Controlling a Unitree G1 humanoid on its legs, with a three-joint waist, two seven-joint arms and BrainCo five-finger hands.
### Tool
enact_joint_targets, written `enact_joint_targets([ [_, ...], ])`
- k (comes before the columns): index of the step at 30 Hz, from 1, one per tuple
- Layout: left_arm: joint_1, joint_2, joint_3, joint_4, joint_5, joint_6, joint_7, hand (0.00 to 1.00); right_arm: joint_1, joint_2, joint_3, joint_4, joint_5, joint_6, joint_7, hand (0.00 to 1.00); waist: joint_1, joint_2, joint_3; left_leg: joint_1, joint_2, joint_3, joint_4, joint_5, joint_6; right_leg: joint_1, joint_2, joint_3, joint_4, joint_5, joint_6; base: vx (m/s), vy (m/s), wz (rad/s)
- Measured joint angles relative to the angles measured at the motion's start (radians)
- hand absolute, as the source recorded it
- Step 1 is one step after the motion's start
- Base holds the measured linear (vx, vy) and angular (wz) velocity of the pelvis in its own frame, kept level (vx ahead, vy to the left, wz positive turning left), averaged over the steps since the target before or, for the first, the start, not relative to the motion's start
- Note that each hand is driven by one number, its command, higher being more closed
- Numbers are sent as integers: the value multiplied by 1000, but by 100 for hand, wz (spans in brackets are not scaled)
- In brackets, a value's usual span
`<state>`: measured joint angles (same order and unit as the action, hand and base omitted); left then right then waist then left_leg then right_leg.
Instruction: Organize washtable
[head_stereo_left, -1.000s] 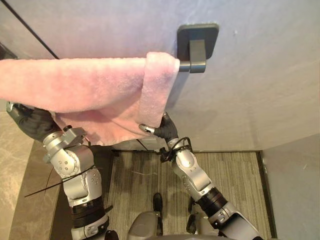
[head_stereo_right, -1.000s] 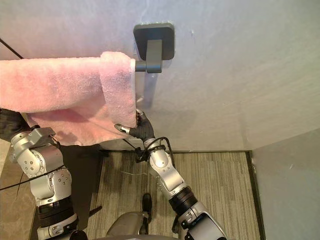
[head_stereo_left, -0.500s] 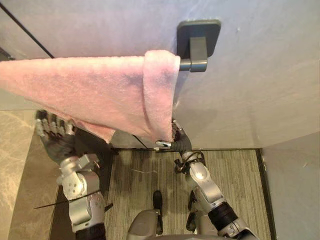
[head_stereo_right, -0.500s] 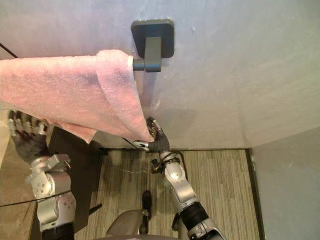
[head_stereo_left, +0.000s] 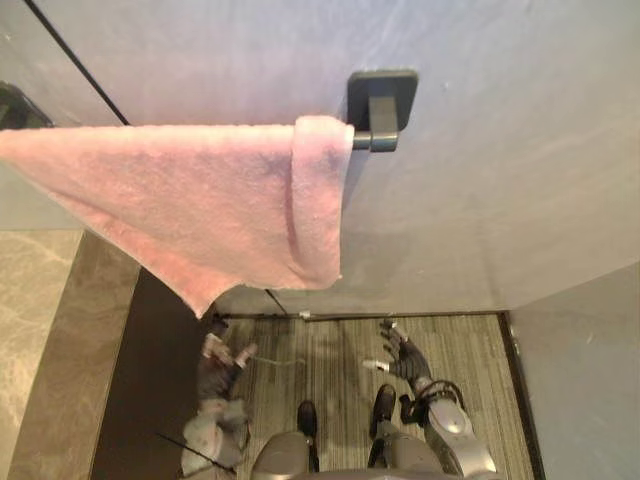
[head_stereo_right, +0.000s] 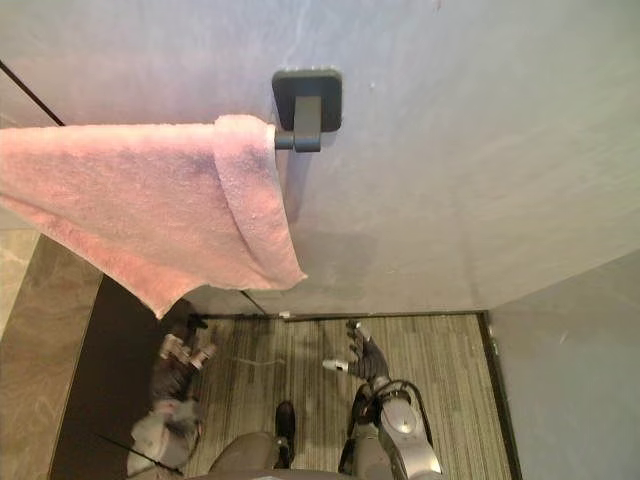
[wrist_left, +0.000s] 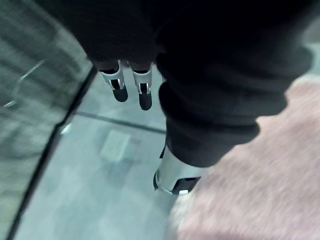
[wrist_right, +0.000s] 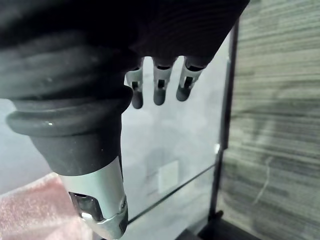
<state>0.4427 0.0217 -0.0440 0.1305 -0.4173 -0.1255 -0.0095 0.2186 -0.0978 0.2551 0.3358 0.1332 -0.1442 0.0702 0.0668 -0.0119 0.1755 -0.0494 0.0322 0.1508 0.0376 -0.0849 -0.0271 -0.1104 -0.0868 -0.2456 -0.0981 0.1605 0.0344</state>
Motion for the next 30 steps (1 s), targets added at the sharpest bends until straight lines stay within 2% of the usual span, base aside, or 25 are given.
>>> enact_joint_targets([
  [3,71,47,-131,3,-47,44,-82,0,51,-33,62,-12,0,1,44,0,-1,-2,-42,19,0,0,5,-9,1,22,0,2,0,-9,10,-1,7,-1],
  [5,96,69,-165,-11,-64,53,-107,0,77,-58,110,-68,2,12,62,0,-2,3,-64,33,0,-3,2,-26,4,39,-1,-1,0,-29,23,-3,18,4],
  [7,118,112,-188,-55,-101,56,-123,0,90,-90,167,-186,6,15,83,0,-5,6,-82,48,0,-6,-1,-29,6,54,0,-4,0,-35,20,-6,12,5],
  [9,147,179,-205,-167,-160,57,-145,0,68,-113,224,-332,41,-2,114,0,-4,6,-115,48,0,-7,-2,-28,6,55,0,-9,0,-37,17,9,8,6],
  [12,170,210,-217,-326,-204,56,-151,0,-15,-111,287,-413,126,-19,134,0,0,2,-136,54,-1,-8,-2,-25,1,63,-2,-13,0,-34,20,17,8,3],
  [17,147,186,-232,-475,-275,50,-137,0,-169,-53,402,-415,260,-25,130,0,3,-1,-160,65,-5,-16,-1,-20,7,76,-5,-26,0,-32,16,48,26,6],
  [20,95,142,-201,-548,-280,17,-86,0,-285,20,440,-397,309,-38,106,0,4,-1,-161,65,-7,-23,0,-20,7,78,-7,-30,0,-32,16,32,18,5],
  [24,45,100,-167,-607,-281,-19,-47,0,-376,75,471,-386,253,-65,68,0,5,-1,-161,63,-10,-26,-1,-20,7,77,-11,-33,0,-32,16,5,4,1],
  [30,-4,78,-117,-610,-272,-30,-10,0,-467,103,467,-280,152,-86,37,0,4,-1,-161,42,-15,-38,-3,-20,7,62,-17,-42,0,-32,16,-12,7,4],
])
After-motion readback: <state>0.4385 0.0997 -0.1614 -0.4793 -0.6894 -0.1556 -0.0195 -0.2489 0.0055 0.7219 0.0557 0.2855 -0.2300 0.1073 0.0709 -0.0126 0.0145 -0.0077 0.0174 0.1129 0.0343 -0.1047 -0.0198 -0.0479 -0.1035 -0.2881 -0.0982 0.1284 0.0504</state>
